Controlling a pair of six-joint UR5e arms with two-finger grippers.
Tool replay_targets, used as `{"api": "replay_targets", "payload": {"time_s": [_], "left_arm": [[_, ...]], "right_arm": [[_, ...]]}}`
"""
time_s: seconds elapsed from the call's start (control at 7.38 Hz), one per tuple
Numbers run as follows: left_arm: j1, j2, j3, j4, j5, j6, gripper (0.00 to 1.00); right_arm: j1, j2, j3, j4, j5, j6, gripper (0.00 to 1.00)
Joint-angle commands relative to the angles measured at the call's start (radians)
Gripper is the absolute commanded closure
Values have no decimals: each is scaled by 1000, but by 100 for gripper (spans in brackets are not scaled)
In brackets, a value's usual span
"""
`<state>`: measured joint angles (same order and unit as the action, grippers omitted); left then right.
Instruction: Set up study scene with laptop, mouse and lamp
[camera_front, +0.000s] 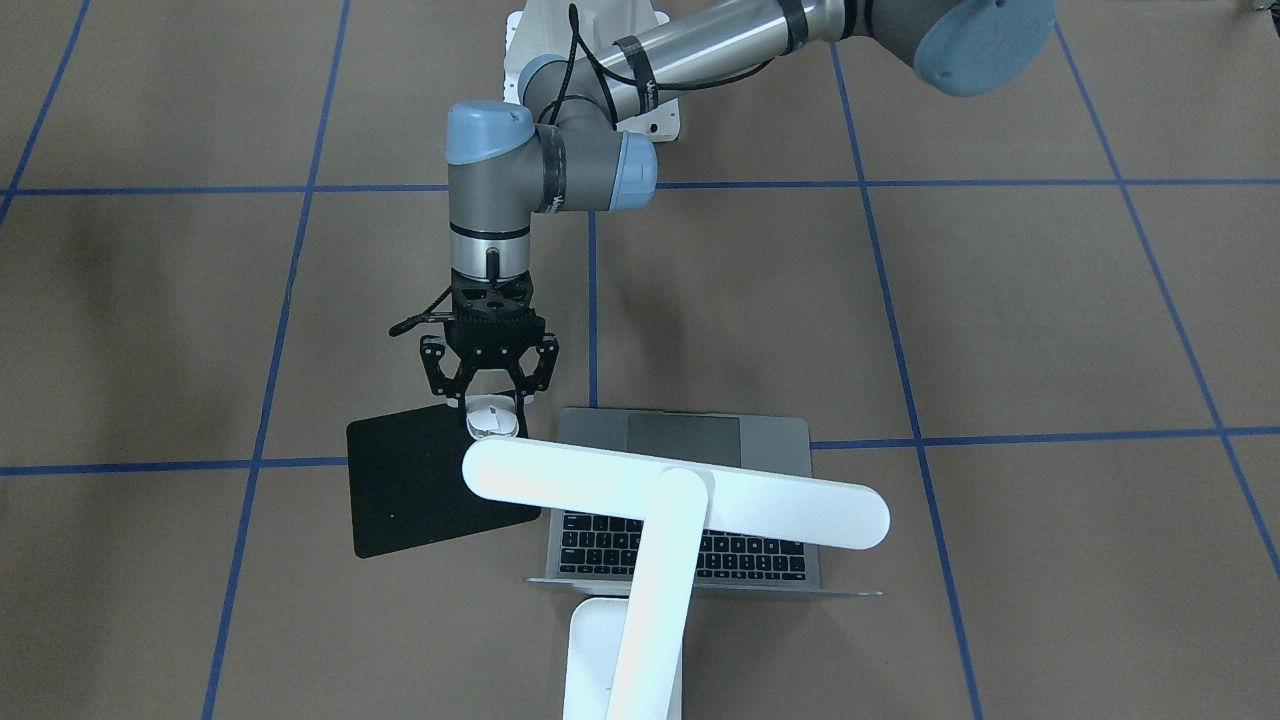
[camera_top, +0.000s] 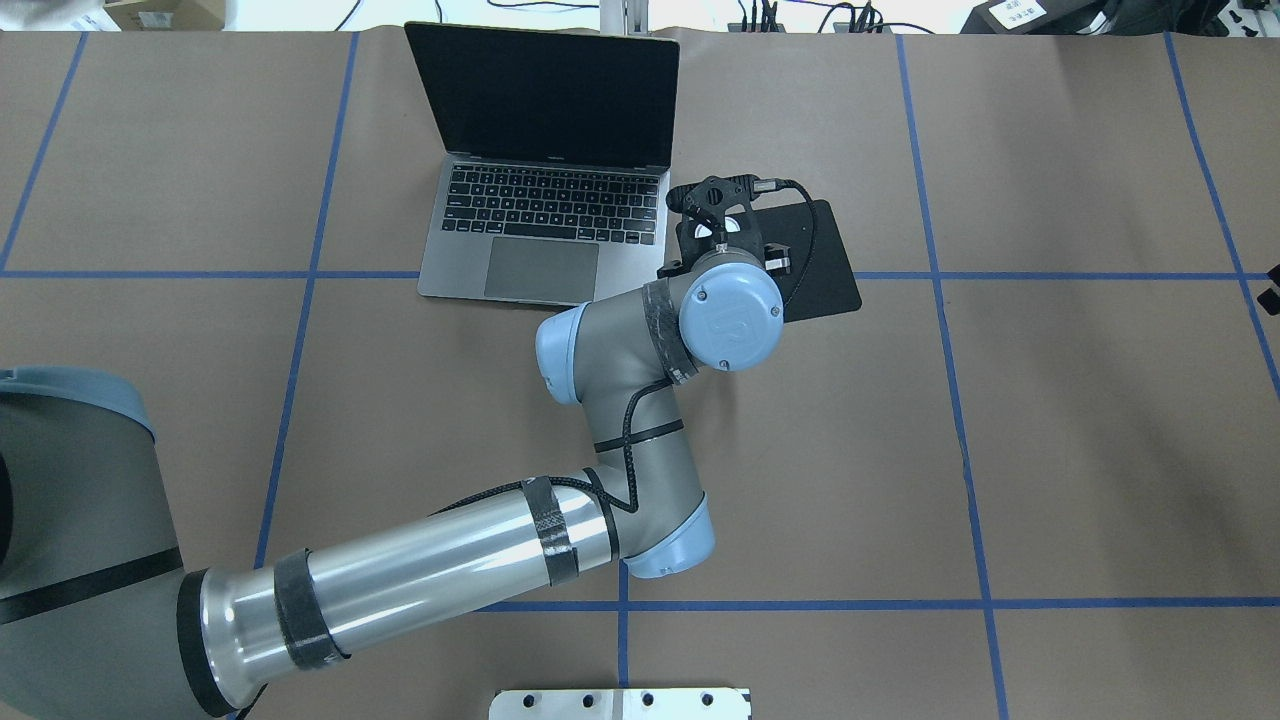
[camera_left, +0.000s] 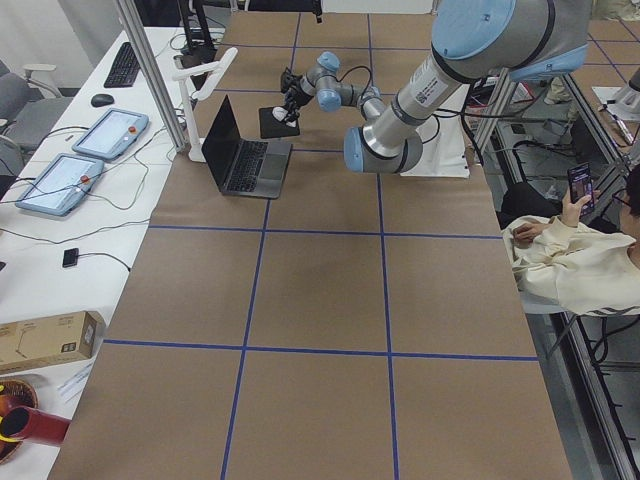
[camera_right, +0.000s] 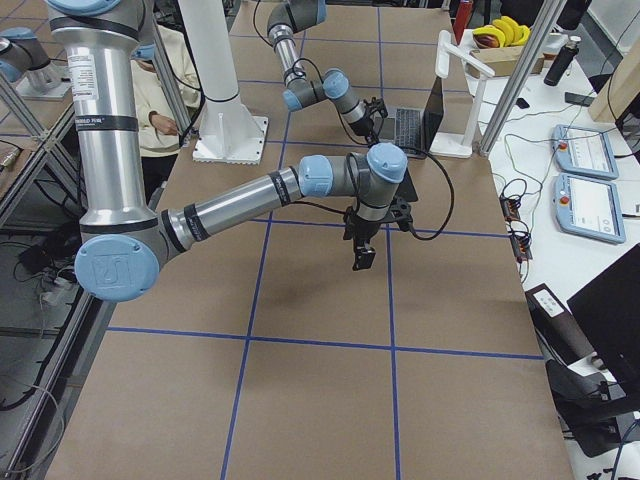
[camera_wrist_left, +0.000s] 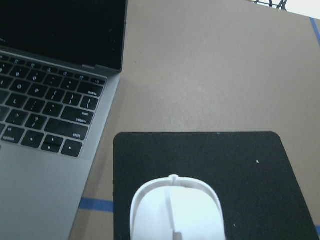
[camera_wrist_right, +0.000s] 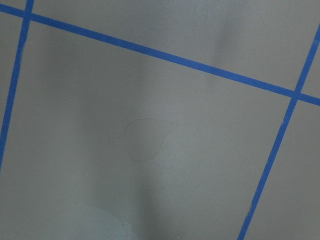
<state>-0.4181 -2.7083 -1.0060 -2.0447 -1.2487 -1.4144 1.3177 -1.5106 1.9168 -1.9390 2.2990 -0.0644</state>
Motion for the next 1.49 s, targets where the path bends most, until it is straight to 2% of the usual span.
{"api": "replay_targets", "payload": {"time_s": [0.0, 0.14, 0.27, 0.41, 0.68, 0.81, 0.95, 1.08, 1.36], "left_arm": [[4, 5, -6, -8, 12, 2, 0], [4, 10, -38, -6, 2, 12, 0], [4, 49, -140, 12, -11, 37, 0], [2, 124, -281, 79, -87, 43, 0], [-4, 304, -659, 293, -196, 45, 0], [-8, 405, -880, 427, -268, 54, 0], [-22, 473, -1049, 560, -309, 75, 0], [-42, 517, -1110, 657, -346, 80, 0], [-222, 560, -1115, 823, -551, 240, 0]], "right_arm": [[0, 1, -4, 0, -1, 1, 0], [2, 7, -5, 0, 13, 1, 0], [3, 12, -8, 3, 13, -2, 0], [5, 13, -5, 12, 7, -2, 0], [14, 10, -22, 12, -44, 3, 0], [26, 21, -33, 12, -42, 56, 0], [29, 50, -33, 12, -44, 175, 0], [37, 50, -32, 12, -44, 226, 0], [52, 50, -33, 14, -61, 225, 0]]}}
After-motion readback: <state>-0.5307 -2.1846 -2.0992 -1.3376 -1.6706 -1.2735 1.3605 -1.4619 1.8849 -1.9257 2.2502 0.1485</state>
